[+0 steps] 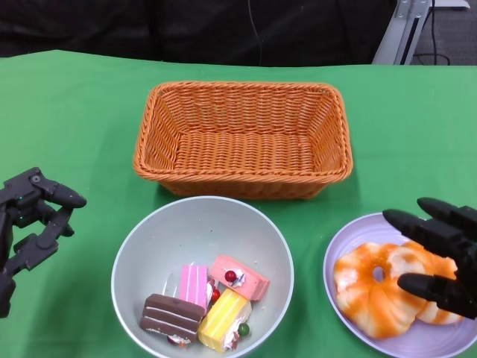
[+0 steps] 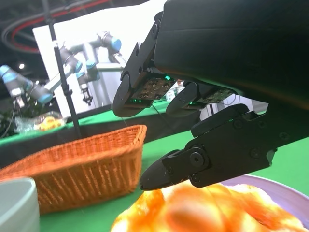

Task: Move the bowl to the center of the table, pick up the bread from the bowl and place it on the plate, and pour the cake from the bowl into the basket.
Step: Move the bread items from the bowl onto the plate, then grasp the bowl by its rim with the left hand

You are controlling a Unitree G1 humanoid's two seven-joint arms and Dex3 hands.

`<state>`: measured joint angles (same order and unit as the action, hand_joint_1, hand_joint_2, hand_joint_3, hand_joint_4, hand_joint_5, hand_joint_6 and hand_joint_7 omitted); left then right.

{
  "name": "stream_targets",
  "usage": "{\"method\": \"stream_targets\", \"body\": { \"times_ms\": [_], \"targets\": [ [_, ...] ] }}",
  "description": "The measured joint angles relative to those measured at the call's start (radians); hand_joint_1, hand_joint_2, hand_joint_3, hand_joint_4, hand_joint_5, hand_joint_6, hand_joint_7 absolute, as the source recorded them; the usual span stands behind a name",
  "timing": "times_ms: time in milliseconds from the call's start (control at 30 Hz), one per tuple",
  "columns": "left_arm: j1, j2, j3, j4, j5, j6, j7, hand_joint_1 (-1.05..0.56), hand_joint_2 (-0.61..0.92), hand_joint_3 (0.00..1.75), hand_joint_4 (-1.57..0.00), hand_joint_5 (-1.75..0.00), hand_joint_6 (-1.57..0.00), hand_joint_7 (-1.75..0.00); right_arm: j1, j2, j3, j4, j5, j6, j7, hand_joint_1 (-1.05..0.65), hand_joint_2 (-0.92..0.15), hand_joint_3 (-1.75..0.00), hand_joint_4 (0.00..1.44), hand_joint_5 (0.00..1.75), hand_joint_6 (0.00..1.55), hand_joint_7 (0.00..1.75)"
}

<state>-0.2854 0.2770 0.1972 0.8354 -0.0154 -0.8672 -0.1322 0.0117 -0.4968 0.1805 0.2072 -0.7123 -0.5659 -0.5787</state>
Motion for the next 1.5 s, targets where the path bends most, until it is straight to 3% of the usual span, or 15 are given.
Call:
{"method": "stream_targets", "body": {
  "times_ms": [133, 167, 233, 333, 467, 900, 1400, 1433, 1467, 1500],
  "targets": [
    [0.0, 0.0, 0.0, 0.0, 0.0, 0.0, 0.0, -0.05, 0.88, 0.5, -0.73, -1.55, -0.73, -1.19, 0.002, 0.018, -0.011, -0.008, 0.027, -0.01, 0.022, -0.5, -0.88, -0.07, 0.63, 0.04, 0.65, 0.0],
    [0.0, 0.0, 0.0, 0.0, 0.0, 0.0, 0.0, -0.05, 0.88, 0.5, -0.73, -1.55, -0.73, -1.19, 0.005, 0.025, -0.013, -0.012, 0.063, -0.017, 0.042, -0.44, -0.87, -0.05, 0.75, 0.1, 0.69, 0.02],
    [0.0, 0.0, 0.0, 0.0, 0.0, 0.0, 0.0, -0.05, 0.88, 0.51, -0.73, -1.55, -0.73, -1.19, 0.014, 0.062, -0.011, -0.049, 0.214, -0.037, 0.118, -0.41, -0.88, -0.04, 0.83, 0.14, 0.69, 0.02],
    [0.0, 0.0, -0.001, 0.0, 0.001, 0.0, 0.0, -0.05, 0.88, 0.5, -0.74, -1.55, -0.73, -1.19, 0.036, 0.125, -0.001, -0.149, 0.442, -0.049, 0.261, -0.39, -0.89, -0.03, 0.85, 0.15, 0.69, 0.01],
    [-0.001, 0.0, -0.001, 0.0, 0.002, -0.001, 0.0, -0.06, 0.88, 0.5, -0.73, -1.54, -0.73, -1.19, 0.06, 0.167, -0.012, -0.238, 0.56, -0.02, 0.387, -0.39, -0.9, -0.02, 0.85, 0.16, 0.68, 0.01],
    [-0.001, 0.0, -0.001, -0.001, 0.002, -0.002, 0.0, -0.05, 0.88, 0.51, -0.73, -1.54, -0.74, -1.18, 0.126, 0.269, -0.046, -0.416, 0.756, 0.141, 0.616, -0.43, -0.92, -0.03, 0.85, 0.2, 0.7, 0.02],
    [0.0, 0.0, -0.001, -0.015, 0.001, -0.002, -0.003, -0.04, 0.87, 0.52, -0.73, -1.52, -0.74, -1.16, 0.153, 0.332, -0.064, -0.473, 0.863, 0.228, 0.747, -0.37, -0.92, -0.06, 0.86, 0.26, 0.73, 0.03],
    [0.002, 0.0, -0.002, -0.021, 0.001, -0.002, -0.004, -0.05, 0.86, 0.53, -0.74, -1.49, -0.75, -1.14, 0.154, 0.337, -0.065, -0.478, 0.878, 0.238, 0.754, -0.27, -0.89, -0.1, 0.78, 0.81, 0.84, 0.26],
    [0.009, 0.0, -0.003, -0.035, 0.001, -0.007, -0.005, -0.05, 0.84, 0.54, -0.75, -1.46, -0.77, -1.11, 0.158, 0.345, -0.065, -0.49, 0.901, 0.257, 0.758, -0.22, -0.85, -0.17, 0.72, 1.09, 0.8, 0.55],
    [0.015, 0.0, -0.005, -0.049, 0.001, -0.018, -0.006, -0.05, 0.83, 0.54, -0.75, -1.43, -0.78, -1.09, 0.162, 0.356, -0.064, -0.501, 0.917, 0.272, 0.759, -0.2, -0.78, -0.32, 0.69, 1.24, 0.74, 0.79]
  ]
}}
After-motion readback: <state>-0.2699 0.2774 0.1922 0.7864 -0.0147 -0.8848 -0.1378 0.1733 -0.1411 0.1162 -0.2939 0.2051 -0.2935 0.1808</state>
